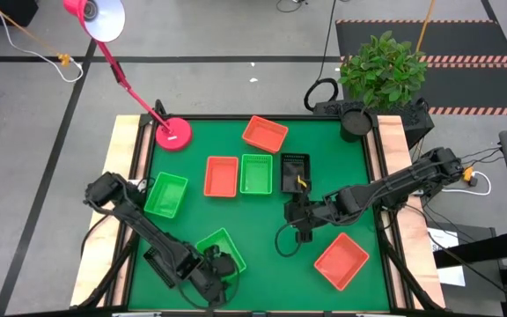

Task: Stack baskets by color
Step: Stack the bottom green basket on top of the other top right green basket

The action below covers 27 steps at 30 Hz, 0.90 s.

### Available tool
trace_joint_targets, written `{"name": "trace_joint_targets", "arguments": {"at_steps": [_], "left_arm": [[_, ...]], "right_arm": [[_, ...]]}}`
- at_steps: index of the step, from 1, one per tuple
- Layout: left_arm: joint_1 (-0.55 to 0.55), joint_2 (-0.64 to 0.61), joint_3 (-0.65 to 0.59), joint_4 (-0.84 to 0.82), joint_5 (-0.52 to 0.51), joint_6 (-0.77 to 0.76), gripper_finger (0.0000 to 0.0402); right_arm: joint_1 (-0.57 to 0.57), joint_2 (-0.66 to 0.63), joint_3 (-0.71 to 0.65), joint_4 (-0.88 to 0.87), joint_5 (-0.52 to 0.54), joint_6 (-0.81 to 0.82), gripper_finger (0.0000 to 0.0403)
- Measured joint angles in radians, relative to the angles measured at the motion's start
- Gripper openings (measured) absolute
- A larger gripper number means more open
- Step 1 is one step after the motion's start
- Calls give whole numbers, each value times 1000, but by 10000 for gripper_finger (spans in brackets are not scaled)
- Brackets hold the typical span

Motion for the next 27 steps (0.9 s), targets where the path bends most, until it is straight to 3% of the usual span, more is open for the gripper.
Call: {"name": "trace_joint_targets", "arguments": {"at_steps": [3, 5, 13, 17, 23, 27], "left_arm": [[6, -32, 0, 2, -1, 63, 49], [6, -59, 0, -16, -2, 95, 16], [13, -208, 1, -122, 7, 302, 5], [43, -297, 1, -219, -60, 426, 6], [152, -400, 1, -297, -121, 621, 4], [262, -411, 1, -304, -143, 769, 4]], "right_arm": [[0, 0, 0, 0, 0, 0, 153], [0, 0, 0, 0, 0, 0, 153], [0, 0, 0, 0, 0, -3, 153], [0, 0, 0, -1, 0, -3, 153], [0, -18, 0, -25, 2, 2, 153], [28, -55, 0, -68, 86, 35, 153]]}}
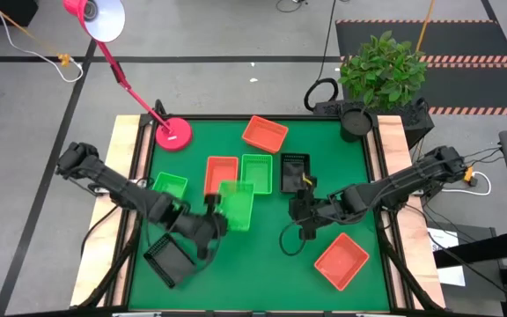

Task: Stack baskets by color
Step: Stack the bottom green basket on top of the other top right green basket

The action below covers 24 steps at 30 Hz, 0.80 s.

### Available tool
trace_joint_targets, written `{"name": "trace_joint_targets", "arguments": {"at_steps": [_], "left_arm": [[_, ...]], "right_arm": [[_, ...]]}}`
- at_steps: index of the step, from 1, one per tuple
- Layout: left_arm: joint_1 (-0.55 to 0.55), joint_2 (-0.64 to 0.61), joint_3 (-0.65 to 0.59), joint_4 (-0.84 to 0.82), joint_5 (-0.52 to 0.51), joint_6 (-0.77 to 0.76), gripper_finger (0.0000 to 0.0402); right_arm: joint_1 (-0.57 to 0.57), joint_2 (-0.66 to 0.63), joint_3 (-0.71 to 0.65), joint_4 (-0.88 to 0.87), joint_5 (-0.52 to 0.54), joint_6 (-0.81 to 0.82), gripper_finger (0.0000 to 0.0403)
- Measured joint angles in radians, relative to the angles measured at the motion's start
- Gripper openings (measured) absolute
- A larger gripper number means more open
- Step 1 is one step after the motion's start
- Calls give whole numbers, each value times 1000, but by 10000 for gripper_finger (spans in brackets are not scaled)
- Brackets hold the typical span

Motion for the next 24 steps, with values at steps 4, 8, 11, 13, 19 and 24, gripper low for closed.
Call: {"name": "trace_joint_targets", "arguments": {"at_steps": [4, 8, 11, 13, 19, 24], "left_arm": [[122, 4, 0, 19, 1, 121, 3], [227, 12, 0, 61, -1, 210, 5], [281, 10, 0, 88, 9, 254, 3], [308, 12, 0, 103, 34, 269, 3], [354, 43, 1, 165, 62, 317, 7], [380, 132, 1, 216, 83, 334, 4]], "right_arm": [[38, -45, 0, -31, 77, 17, 153], [61, -86, 0, -56, 99, 43, 153], [76, -112, 0, -88, 120, 76, 153], [85, -125, 0, -97, 147, 93, 153], [93, -161, -59, -60, 180, 84, 153], [86, -191, -100, -29, 180, 75, 153]]}}
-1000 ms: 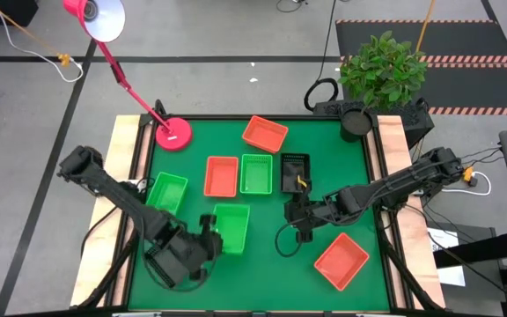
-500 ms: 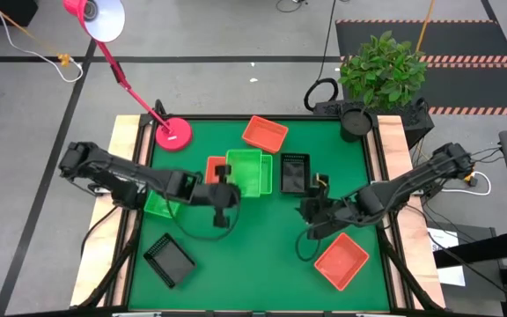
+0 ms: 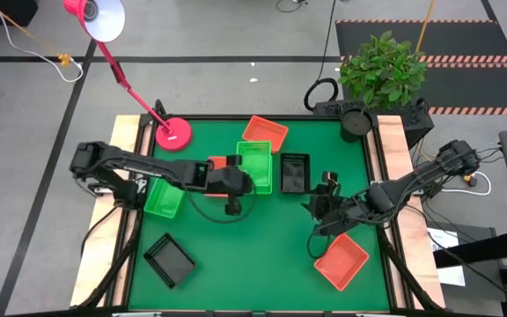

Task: Stack baskets by color
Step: Stack the bottom green basket on top of the other top right green basket

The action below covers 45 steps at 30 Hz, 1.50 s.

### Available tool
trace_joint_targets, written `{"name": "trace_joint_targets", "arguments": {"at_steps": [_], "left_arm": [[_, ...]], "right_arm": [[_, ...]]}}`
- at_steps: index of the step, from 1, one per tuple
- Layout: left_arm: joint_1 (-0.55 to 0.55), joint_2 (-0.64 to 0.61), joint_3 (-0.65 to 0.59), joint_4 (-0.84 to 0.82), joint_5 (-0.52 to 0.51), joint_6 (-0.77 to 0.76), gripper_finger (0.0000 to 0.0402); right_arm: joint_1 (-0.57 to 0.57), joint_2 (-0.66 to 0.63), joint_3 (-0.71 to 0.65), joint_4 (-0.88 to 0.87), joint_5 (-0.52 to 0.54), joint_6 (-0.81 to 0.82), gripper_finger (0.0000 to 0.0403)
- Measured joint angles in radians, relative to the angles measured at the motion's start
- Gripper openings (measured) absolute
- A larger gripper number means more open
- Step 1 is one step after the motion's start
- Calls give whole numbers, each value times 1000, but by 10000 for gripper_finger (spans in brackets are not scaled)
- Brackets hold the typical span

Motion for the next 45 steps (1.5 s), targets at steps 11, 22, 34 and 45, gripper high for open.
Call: {"name": "trace_joint_targets", "arguments": {"at_steps": [11, 22, 34, 45], "left_arm": [[30, 141, -1, 60, 34, -1, 10], [37, 154, -1, 42, 34, -12, 15], [56, 177, -1, 36, 60, -21, 27], [56, 181, 0, 65, 86, -26, 121]], "right_arm": [[0, -54, -37, 43, -2, -6, 153], [0, -53, -37, 45, -4, -16, 153], [0, -53, -37, 49, -6, -16, 153], [0, -53, -37, 67, -6, -16, 153]]}}
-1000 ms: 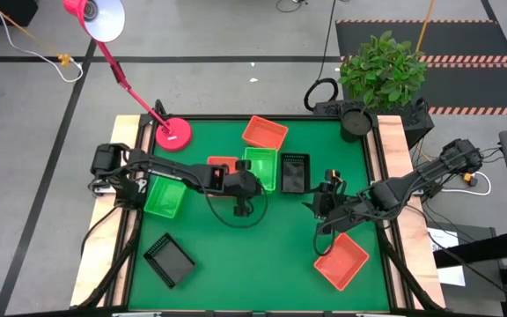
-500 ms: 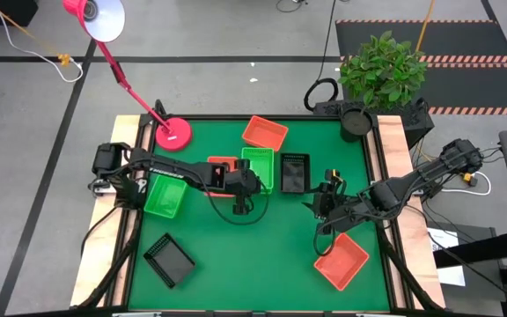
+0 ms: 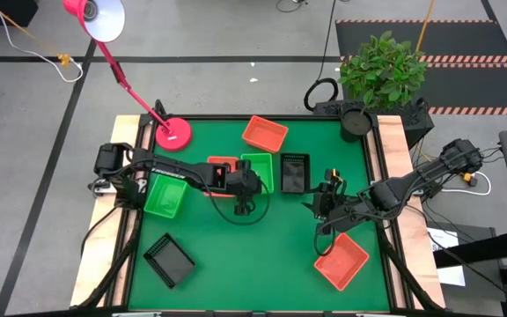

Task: Stack baskets by color
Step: Stack the bottom green basket on top of the other top right green basket, then stack the bottom orange basket on top of the other middle orange basket

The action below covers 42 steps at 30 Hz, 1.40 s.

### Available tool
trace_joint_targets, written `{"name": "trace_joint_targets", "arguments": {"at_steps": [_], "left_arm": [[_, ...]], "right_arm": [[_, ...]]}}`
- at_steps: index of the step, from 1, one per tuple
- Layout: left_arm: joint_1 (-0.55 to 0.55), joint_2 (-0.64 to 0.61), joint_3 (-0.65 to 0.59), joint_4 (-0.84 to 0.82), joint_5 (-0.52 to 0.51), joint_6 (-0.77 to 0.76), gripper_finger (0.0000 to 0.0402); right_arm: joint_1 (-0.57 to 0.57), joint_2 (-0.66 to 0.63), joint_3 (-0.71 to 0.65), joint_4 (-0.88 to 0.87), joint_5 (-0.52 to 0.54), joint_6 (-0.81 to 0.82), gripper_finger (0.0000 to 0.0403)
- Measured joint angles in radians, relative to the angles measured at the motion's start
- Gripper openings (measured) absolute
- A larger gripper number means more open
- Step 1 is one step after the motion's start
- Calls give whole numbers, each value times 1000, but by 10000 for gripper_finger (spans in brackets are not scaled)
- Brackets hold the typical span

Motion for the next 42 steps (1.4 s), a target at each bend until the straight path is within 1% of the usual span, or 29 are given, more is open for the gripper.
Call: {"name": "trace_joint_targets", "arguments": {"at_steps": [4, 6, 9, 11, 15, 20, 22, 24, 26, 30, 36, 42], "left_arm": [[-3, -8, 0, 20, 16, -5, 156], [-8, -19, 0, 31, 17, -13, 170], [-19, -57, 0, 24, 17, -16, 185], [-30, -91, 0, 20, 18, -23, 188], [-50, -194, 0, -26, 16, -27, 182], [-61, -328, 1, -122, -3, -60, 165], [-67, -364, 0, -164, -13, -87, 159], [-76, -386, 1, -195, -13, -104, 153], [-90, -396, -2, -227, -13, -117, 148], [-116, -394, -1, -231, -13, -114, 141], [-128, -393, -1, -227, -13, -116, 140], [-148, -393, -1, -224, -13, -130, 140]], "right_arm": [[0, 0, 0, 19, -2, 6, 153], [0, 0, 0, 24, -7, 36, 153], [4, 0, 0, 23, -36, 99, 153], [15, 0, 0, 27, -58, 150, 153], [64, 3, 1, 60, -80, 260, 153], [162, 44, 1, 122, -93, 393, 153], [196, 69, 3, 175, -132, 444, 153], [235, 101, 16, 170, -144, 515, 153], [265, 143, 51, 144, -156, 586, 153], [324, 234, 150, 37, -193, 717, 153], [413, 372, 298, -130, -246, 900, 153], [487, 474, 311, -157, -354, 1092, 153]]}}
